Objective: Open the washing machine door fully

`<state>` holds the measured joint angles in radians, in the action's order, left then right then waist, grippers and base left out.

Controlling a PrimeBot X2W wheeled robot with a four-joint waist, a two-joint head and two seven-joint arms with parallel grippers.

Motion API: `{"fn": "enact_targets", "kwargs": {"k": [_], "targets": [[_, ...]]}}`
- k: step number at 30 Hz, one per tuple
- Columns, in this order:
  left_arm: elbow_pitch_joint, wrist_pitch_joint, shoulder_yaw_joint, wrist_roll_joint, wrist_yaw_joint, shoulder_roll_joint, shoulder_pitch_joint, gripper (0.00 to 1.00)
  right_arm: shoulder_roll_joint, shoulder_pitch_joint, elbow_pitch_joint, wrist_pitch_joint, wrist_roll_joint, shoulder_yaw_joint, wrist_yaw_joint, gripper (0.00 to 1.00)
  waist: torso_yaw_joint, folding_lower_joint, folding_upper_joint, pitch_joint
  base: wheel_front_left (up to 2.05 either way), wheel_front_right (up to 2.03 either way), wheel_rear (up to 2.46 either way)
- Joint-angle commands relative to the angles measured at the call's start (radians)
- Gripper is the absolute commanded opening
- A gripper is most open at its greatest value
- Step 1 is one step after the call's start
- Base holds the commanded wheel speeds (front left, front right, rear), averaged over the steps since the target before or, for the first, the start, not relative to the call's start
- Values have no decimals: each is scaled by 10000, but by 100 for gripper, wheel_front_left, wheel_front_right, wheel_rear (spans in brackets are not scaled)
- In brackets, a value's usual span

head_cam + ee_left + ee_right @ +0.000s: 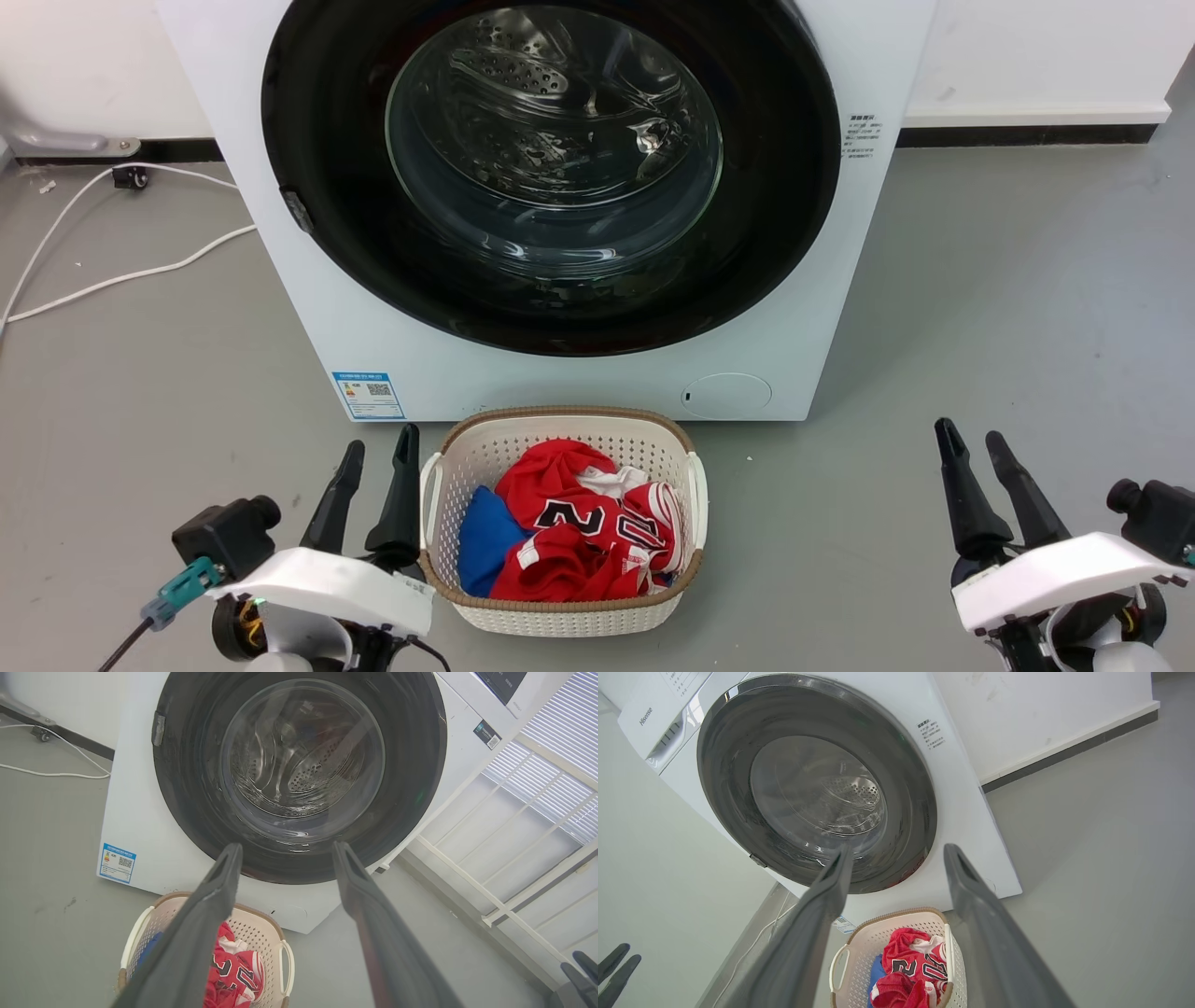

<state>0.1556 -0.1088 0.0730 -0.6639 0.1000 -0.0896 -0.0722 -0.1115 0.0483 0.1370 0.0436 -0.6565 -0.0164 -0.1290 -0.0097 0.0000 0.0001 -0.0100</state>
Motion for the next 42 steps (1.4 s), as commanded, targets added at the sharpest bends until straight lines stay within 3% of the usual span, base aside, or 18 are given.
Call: {"fn": "enact_targets", "kwargs": {"k": [1,15,42], "targets": [[-154,-95,93,393,-58,-125,-280,100,-98,200,-206,-10,379,-26,-14,100,9,0,-1,0,0,0,0],[-186,-478,643,2193,-424,-447,-500,100,88,54,-565,-141,2532,276,-17,100,86,0,-1,36,0,0,0],[208,-1077,844,3994,-528,-529,-669,100,436,-14,-980,128,4787,343,-22,100,29,0,-1,210,0,0,0]]}}
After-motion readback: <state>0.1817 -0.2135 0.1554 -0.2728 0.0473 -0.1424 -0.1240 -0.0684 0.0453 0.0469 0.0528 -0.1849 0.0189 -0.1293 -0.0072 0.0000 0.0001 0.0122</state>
